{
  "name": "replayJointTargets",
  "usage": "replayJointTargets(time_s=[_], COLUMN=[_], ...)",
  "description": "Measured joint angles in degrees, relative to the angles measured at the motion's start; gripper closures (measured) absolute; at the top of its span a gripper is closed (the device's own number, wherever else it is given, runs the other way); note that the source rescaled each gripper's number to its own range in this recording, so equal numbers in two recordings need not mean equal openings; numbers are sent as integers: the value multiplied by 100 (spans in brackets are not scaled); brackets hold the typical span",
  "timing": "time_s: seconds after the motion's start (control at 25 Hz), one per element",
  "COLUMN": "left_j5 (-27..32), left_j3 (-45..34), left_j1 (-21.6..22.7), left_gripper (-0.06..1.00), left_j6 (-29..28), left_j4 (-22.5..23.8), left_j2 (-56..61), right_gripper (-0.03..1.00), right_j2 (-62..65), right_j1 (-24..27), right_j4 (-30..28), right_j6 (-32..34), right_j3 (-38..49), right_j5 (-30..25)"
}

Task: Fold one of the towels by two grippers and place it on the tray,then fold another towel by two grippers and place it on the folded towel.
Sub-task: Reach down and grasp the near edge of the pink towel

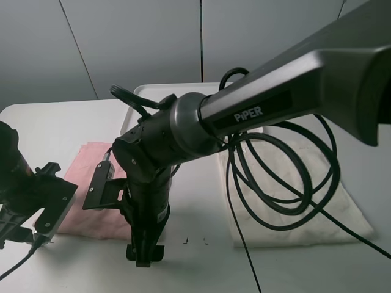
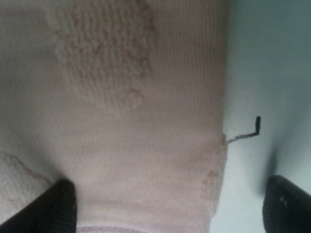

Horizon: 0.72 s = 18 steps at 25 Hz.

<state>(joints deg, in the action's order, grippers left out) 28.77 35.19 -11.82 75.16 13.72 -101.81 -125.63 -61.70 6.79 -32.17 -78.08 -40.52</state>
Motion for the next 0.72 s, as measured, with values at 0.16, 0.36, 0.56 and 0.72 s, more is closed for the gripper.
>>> replayJointTargets(time_s=[0.16, 0.36, 0.56, 0.72], left_j5=[0, 0, -12, -12], left_j3=[0, 0, 0, 0], left_j1=[0, 0, 0, 0], left_gripper=[-6, -6, -6, -6], left_j6=[0, 0, 0, 0], left_j4=[0, 0, 21, 32], left_j2=[0, 0, 0, 0], right_gripper=[3, 3, 3, 7], right_j2=[0, -19, -110, -108], right_j1=[0, 0, 0, -2], right_j4=[0, 0, -191, -554], right_j6=[9, 71, 180, 619], right_j3=[0, 0, -52, -76], right_j5=[0, 0, -37, -88])
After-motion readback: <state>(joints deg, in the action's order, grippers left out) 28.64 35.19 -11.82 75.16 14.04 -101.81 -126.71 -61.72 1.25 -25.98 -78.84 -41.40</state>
